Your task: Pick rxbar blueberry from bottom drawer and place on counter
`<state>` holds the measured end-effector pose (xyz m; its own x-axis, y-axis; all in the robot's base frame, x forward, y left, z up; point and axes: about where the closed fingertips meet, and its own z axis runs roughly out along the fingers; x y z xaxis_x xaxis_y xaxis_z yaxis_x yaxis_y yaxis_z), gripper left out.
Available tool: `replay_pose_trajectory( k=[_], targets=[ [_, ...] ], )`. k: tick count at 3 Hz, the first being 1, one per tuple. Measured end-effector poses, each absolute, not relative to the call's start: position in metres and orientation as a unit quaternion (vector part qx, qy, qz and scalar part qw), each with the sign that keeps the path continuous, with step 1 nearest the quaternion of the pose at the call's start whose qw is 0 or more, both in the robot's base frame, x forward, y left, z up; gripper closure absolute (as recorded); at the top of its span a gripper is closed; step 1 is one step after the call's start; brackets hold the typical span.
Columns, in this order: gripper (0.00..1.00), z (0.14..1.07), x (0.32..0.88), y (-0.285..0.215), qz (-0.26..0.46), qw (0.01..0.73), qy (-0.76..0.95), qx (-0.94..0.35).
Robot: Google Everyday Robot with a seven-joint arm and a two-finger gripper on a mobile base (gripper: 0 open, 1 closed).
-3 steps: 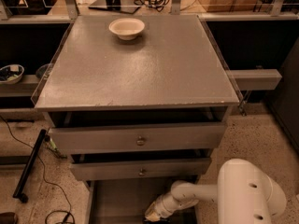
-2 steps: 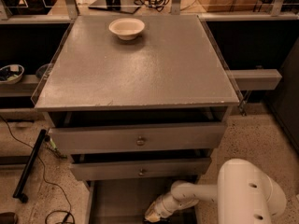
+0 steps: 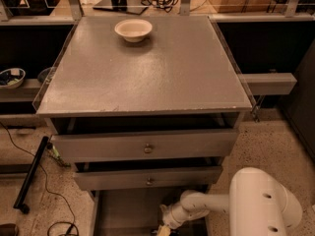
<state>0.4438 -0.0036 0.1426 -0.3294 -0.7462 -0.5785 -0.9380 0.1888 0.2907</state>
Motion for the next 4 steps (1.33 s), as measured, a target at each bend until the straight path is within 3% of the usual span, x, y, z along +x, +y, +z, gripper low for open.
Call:
replay_pose_trajectory(
  k=[2, 4],
  targets=[
    [0.0, 0.143, 0.45, -0.004, 0.308, 0.156, 0.755, -0.558],
    [0.0, 0.173, 0.478, -0.038, 0.264, 0.211, 0.768, -0.544]
  ],
)
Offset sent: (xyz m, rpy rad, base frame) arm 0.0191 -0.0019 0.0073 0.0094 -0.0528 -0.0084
